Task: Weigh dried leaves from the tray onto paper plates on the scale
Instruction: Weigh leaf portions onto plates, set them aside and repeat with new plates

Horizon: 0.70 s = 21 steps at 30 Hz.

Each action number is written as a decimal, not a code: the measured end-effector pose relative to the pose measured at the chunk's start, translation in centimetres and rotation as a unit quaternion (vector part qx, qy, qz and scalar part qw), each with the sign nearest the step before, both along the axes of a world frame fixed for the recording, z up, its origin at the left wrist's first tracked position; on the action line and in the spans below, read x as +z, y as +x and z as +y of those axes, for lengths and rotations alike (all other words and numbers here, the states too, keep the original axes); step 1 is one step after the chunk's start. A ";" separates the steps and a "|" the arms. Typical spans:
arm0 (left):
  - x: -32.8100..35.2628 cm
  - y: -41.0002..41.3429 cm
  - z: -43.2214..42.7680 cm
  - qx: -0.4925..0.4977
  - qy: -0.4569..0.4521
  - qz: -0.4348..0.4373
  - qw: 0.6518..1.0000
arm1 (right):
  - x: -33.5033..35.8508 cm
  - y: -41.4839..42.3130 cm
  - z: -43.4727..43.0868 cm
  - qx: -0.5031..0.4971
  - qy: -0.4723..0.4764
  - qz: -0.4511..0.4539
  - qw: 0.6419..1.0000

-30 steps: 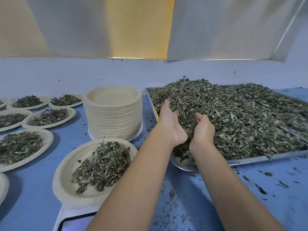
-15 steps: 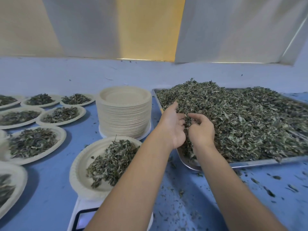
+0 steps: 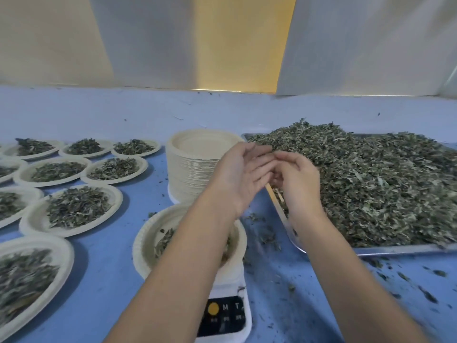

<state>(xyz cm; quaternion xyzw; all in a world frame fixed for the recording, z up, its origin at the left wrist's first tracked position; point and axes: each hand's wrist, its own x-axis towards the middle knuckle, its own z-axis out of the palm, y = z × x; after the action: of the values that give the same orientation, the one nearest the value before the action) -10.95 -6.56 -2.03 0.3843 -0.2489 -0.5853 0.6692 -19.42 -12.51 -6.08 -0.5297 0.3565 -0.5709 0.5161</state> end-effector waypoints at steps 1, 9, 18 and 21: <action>0.1 0.9 0.8 0.016 -0.010 -0.007 1.000 | 0.7 0.6 0.5 0.040 0.004 -0.004 0.999; -0.6 8.4 6.3 0.120 -0.032 0.020 0.992 | 2.9 4.8 3.9 0.226 -0.057 0.268 0.935; -1.8 9.6 6.5 0.163 0.000 0.113 0.980 | 2.4 5.2 4.7 0.311 -0.168 0.505 0.787; -2.2 9.8 6.3 0.176 0.005 0.109 0.978 | 2.2 5.3 4.7 0.334 -0.172 0.539 0.754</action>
<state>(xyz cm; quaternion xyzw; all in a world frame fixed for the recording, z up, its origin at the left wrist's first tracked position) -1.10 -0.27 -4.21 0.3592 -0.1002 -0.4983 0.7827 -14.17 -7.77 -3.86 -0.9148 0.2717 -0.0338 0.2969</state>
